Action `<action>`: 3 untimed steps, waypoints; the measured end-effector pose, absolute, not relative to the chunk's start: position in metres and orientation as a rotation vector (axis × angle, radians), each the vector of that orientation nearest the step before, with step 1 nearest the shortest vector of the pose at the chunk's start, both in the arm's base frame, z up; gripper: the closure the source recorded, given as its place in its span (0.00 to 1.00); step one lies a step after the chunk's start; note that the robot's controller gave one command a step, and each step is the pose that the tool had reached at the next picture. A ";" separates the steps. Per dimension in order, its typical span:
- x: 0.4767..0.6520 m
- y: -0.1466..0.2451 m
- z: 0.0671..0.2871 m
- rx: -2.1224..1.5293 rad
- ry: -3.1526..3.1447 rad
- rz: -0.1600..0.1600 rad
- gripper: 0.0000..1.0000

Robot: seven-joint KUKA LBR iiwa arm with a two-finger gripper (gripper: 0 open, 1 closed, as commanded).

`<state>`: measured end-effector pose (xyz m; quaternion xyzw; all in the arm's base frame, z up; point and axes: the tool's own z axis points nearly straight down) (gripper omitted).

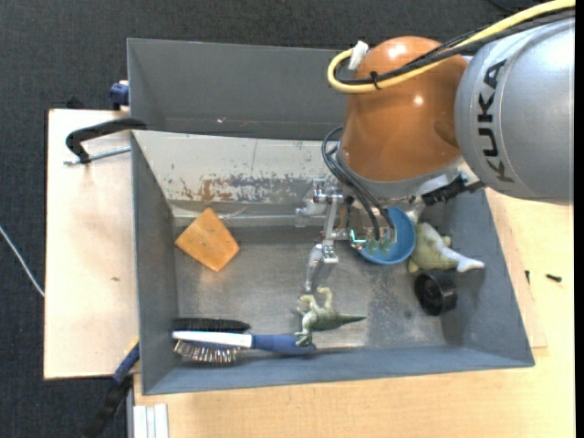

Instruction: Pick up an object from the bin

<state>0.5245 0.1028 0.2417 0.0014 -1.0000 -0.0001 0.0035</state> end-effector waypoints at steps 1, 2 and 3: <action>0.515 0.077 0.100 0.122 -3.153 -0.006 0.00; 0.493 0.008 0.171 0.380 -3.128 0.003 0.00; 0.503 0.037 0.084 0.820 -3.029 -0.004 0.00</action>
Offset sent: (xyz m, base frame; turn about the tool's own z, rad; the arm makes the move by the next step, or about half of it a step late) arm -0.0148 -0.0300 -0.1577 -0.0745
